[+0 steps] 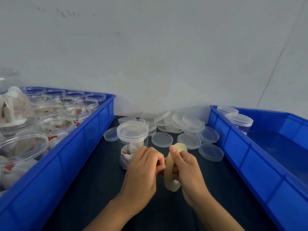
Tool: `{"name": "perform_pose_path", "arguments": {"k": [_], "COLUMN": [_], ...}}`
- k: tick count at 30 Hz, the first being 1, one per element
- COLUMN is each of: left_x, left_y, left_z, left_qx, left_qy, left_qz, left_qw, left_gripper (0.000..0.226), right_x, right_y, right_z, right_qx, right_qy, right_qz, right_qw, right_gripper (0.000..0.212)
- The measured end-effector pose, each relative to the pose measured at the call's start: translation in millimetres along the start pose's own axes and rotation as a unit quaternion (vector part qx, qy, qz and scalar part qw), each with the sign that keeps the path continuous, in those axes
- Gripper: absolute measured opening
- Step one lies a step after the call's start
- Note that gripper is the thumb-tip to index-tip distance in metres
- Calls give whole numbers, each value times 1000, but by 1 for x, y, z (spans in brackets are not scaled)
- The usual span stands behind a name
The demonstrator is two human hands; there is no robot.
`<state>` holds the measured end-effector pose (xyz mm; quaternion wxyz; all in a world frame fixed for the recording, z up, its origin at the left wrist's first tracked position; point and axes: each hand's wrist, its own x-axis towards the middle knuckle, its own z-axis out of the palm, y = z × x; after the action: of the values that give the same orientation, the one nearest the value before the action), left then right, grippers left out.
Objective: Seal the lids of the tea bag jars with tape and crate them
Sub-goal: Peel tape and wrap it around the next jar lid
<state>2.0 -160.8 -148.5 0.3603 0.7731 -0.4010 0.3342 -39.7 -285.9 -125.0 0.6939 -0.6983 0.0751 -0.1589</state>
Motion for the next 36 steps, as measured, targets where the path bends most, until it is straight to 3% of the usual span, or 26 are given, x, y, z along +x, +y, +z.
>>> {"name": "perform_pose_path", "arguments": {"k": [3,6,9,12,19,23,31,36], "left_x": [-1,0,5,7,6,6,9,8], "left_y": [4,5,0,-8,-12,-9,-4,-1], "left_z": [0,-1,-4,-9,-11,-11,-13,-15], "left_qx": [-54,-147,-168,-206,-268,-284,-319,-327], "left_qy": [-10,-3,48,86,111,113,149,89], "left_qz": [-15,-76,-165,-228,-251,-234,-228,-213], "left_qw": [998,986,971,948,923,923,908,916], "left_gripper": [13,12,8,11,18,20,19,13], "right_x": [2,4,3,1,6,8,11,11], "right_y": [1,2,-3,-3,0,2,2,4], "right_z": [-5,-12,-15,-14,-16,-20,-20,-25], "right_qx": [16,20,-32,-101,-149,-178,-328,-378], "right_qy": [-27,-106,-225,-281,-217,-208,-145,-125], "right_qz": [0,25,45,16,-74,-81,-137,-136], "right_qw": [1000,994,973,954,962,958,923,907], "right_gripper": [76,79,68,45,41,37,28,25]}}
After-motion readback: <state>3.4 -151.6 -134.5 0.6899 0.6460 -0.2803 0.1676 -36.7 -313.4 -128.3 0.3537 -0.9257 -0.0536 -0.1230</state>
